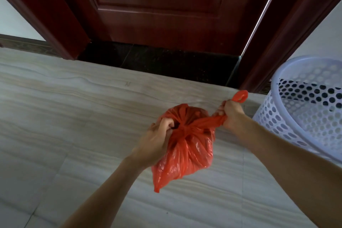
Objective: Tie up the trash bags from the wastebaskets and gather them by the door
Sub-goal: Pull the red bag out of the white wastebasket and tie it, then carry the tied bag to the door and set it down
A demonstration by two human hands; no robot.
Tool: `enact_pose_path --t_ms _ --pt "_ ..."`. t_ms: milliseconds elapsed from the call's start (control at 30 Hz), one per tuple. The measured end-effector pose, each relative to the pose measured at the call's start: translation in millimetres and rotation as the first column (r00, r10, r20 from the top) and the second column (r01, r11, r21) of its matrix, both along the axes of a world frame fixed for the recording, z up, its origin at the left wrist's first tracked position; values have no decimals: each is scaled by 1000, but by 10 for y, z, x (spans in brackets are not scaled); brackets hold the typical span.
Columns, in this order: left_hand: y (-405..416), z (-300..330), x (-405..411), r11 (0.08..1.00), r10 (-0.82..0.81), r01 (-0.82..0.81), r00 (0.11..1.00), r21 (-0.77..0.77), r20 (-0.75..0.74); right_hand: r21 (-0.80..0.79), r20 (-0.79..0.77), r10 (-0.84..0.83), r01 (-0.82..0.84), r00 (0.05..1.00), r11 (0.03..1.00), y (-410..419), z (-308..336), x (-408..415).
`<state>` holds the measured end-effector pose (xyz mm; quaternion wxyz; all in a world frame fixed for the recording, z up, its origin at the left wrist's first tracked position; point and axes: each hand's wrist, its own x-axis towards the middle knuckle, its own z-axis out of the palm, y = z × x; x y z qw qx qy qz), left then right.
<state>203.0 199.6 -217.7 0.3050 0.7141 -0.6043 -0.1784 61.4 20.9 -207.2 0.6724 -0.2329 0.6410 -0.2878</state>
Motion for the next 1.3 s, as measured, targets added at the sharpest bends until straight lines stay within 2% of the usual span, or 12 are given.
enact_pose_path --t_ms 200,400,467,533,600,700,800,933,1033,1067,1133,1300 --pt "13 -94 94 999 -50 48 980 10 192 12 -56 -16 17 998 1000 -142 27 -112" --pt "42 -259 71 983 99 -145 937 115 335 -47 -74 257 -261 964 964 -47 -84 -125" --pt "68 -288 79 958 192 -244 937 153 291 -107 -190 435 -459 880 882 5 -59 -120" --pt "97 -206 88 898 357 -363 932 247 71 -93 -272 578 -619 769 780 117 115 -112" --pt "150 -43 64 813 520 -454 848 363 -105 -78 -266 629 -667 730 741 259 324 -96" --pt "277 357 5 631 631 -488 775 603 -32 -22 -232 702 -725 673 688 506 789 18" --pt "465 855 -76 502 583 -458 805 734 104 12 -346 757 -804 554 595 771 1274 179" --pt "820 1826 65 505 552 -495 815 707 177 41 -513 778 -895 362 444 1077 2294 487" --pt "1071 2531 267 493 586 -505 795 709 158 139 -603 787 -955 129 263 1228 3034 737" --pt "1226 2858 357 481 620 -526 770 702 152 152 -615 785 -965 77 214 1335 3372 867" --pt "1423 3335 477 466 682 -564 720 682 129 135 -636 768 -970 70 201 1468 3854 1055" --pt "1985 4331 848 387 823 -625 566 679 52 237 -652 743 -971 -151 10 1824 4702 1670"
